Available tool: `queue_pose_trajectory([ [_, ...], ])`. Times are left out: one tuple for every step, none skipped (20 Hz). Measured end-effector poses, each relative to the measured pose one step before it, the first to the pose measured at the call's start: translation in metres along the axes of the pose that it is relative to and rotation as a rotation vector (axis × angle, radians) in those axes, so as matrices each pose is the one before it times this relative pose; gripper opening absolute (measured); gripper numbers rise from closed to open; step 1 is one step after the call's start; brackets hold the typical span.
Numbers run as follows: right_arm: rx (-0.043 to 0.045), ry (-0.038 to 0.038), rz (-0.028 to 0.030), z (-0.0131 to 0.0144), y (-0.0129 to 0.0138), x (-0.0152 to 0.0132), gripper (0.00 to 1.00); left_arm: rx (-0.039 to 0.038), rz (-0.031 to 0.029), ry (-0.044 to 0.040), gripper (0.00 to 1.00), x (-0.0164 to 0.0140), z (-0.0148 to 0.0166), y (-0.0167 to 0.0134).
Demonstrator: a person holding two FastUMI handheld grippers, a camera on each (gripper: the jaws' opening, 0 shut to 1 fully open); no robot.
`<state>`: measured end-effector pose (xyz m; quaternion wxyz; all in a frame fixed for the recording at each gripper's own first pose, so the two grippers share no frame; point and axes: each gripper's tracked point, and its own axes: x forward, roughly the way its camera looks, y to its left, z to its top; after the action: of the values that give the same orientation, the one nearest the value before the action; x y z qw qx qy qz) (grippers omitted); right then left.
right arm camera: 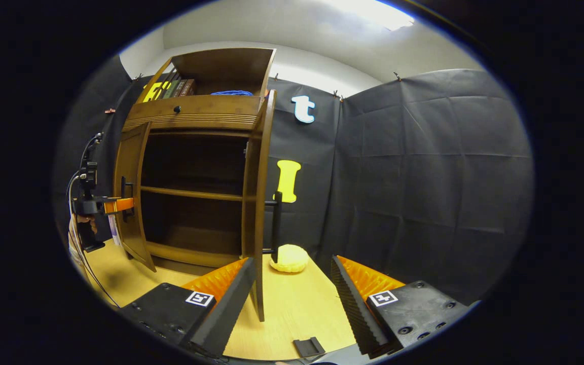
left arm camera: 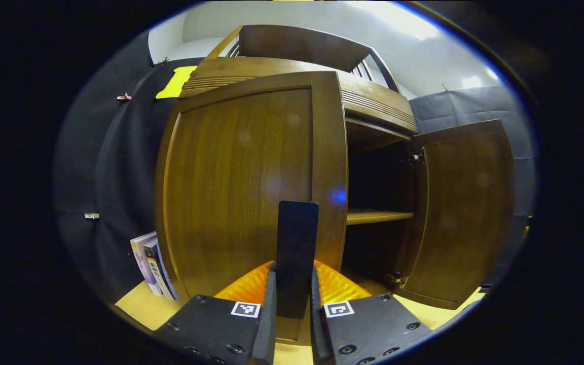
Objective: Open the right door of the double-door shoe cabinet with the right hand, and open the left door with the left hand.
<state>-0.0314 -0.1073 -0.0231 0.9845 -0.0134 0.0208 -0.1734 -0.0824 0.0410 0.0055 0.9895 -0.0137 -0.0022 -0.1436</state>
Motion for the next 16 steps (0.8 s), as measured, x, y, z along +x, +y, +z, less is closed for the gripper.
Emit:
queue_pose_trajectory([
  [0.00501,-0.00072,0.01392,-0.00022,0.00464,0.00099,0.95,0.00309,0.00173,0.00465,0.31,-0.00675,-0.00116,0.00283],
  [0.00578,-0.00055,0.01622,0.00011,0.00506,0.00098,0.96,0.00312,0.00175,-0.00129,0.32,-0.00587,0.00069,0.00195],
  [0.00599,0.00113,0.01875,-0.00096,0.00597,0.00061,0.96,-0.00011,0.00145,0.0023,0.32,-0.00734,-0.00082,0.00314],
  [0.00605,0.0024,0.01973,-0.00115,0.00585,0.00093,0.96,-0.00268,-0.00022,-0.00092,0.31,-0.00693,0.0005,0.00324],
  [0.00488,0.00338,0.01931,-0.00093,0.00646,0.00203,0.95,-0.00284,-0.00122,0.00003,0.32,-0.006,0.00001,0.00324],
  [0.00292,0.00429,0.01684,-0.00172,0.00527,0.00052,0.95,-0.00385,-0.00009,0.00195,0.32,-0.00571,0.00021,0.00241],
  [0.00073,0.00372,0.01284,-0.00134,0.00491,0.00133,0.96,-0.00097,0.00218,0.00071,0.32,-0.00402,0.00142,0.00113],
  [-0.00061,0.0028,0.00894,-0.00137,0.003,0.00053,0.95,0.00202,0.00351,0.00118,0.32,-0.00454,-0.00099,0.00405],
  [-0.00116,0.0029,0.00883,-0.00132,0.00395,0.00087,0.95,0.00128,0.00309,-0.00106,0.32,-0.006,-0.00087,0.00535],
  [0.00014,0.00212,0.00918,-0.00119,0.00333,0.00065,0.95,0.00174,0.00314,0.00241,0.32,-0.00442,-0.00042,0.00294],
  [0.00104,0.00195,0.01073,-0.00038,0.00421,0.00041,0.95,0.00173,0.00428,0.00086,0.32,-0.00512,-0.00027,0.00264],
  [0.00128,0.00119,0.01097,-0.00028,0.00485,0.00095,0.95,0.00117,0.00613,0.00013,0.32,-0.0033,0.00068,0.00312],
  [-0.00085,0.00092,0.0108,-0.00002,0.00453,0.00076,0.95,0.00044,0.0068,-0.00054,0.31,-0.00376,-0.00073,0.00345],
  [-0.00305,0.00098,0.0093,-0.00078,0.00302,0.00061,0.95,0.00148,0.0057,-0.00282,0.31,-0.00406,0.0011,0.00291],
  [-0.00497,0.00153,0.00799,-0.00107,0.00312,0.00048,0.95,0.00058,0.00601,-0.00163,0.31,-0.00326,-0.00005,0.00436],
  [-0.00541,0.00152,0.00721,-0.00034,0.00295,0.00077,0.95,-0.00067,0.00669,-0.0032,0.31,-0.00394,0.00062,0.00363],
])
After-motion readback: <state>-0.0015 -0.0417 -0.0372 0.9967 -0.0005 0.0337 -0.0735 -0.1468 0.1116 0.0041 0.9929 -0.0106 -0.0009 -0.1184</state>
